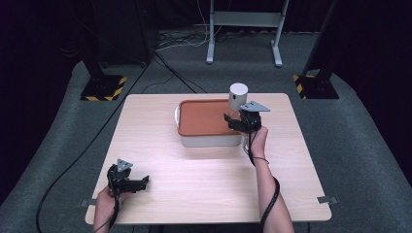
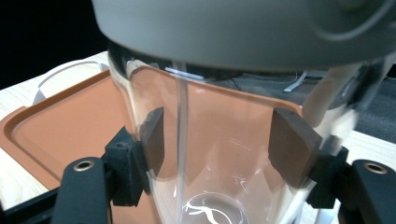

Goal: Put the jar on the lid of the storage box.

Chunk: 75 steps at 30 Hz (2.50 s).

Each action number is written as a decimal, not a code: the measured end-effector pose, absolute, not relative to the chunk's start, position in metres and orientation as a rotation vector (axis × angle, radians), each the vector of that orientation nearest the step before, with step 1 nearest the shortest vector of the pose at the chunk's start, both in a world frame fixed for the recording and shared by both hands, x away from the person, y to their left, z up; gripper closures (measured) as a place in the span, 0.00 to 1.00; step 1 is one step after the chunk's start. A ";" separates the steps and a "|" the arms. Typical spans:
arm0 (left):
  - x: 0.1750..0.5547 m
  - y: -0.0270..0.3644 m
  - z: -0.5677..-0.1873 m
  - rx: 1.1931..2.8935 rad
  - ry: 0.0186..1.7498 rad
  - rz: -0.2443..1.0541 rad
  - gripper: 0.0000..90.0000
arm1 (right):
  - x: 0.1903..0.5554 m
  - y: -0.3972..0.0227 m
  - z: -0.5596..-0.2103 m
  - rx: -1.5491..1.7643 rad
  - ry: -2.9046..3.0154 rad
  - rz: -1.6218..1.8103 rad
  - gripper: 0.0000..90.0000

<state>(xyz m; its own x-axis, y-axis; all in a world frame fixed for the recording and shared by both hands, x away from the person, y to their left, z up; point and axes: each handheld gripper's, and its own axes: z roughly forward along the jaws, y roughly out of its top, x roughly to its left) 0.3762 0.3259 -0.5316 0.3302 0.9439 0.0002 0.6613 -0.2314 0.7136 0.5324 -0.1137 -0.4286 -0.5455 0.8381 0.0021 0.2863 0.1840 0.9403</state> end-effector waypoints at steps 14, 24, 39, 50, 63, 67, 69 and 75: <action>0.376 0.326 -0.532 1.980 1.406 0.591 0.00 | 0.534 -0.112 -0.437 1.024 1.926 1.376 0.33; 0.376 0.326 -0.532 1.981 1.406 0.591 0.00 | 0.533 -0.113 -0.435 1.023 1.935 1.359 0.31; 0.376 0.326 -0.532 1.980 1.407 0.591 0.00 | 0.506 -0.126 -0.415 1.030 2.090 1.239 0.02; 0.376 0.326 -0.532 1.980 1.407 0.591 0.00 | 0.463 -0.154 -0.428 1.040 2.163 1.141 0.00; 0.376 0.326 -0.532 1.980 1.407 0.591 0.00 | 0.408 -0.193 -0.487 1.155 2.195 1.075 0.00; 0.376 0.326 -0.532 1.980 1.407 0.591 0.00 | 0.395 -0.210 -0.505 1.215 2.177 1.073 0.00; 0.376 0.326 -0.532 1.980 1.407 0.591 0.00 | 0.388 -0.219 -0.512 1.241 2.161 1.075 0.00; 0.376 0.326 -0.532 1.980 1.407 0.591 0.00 | 0.373 -0.243 -0.520 1.293 2.126 1.076 0.00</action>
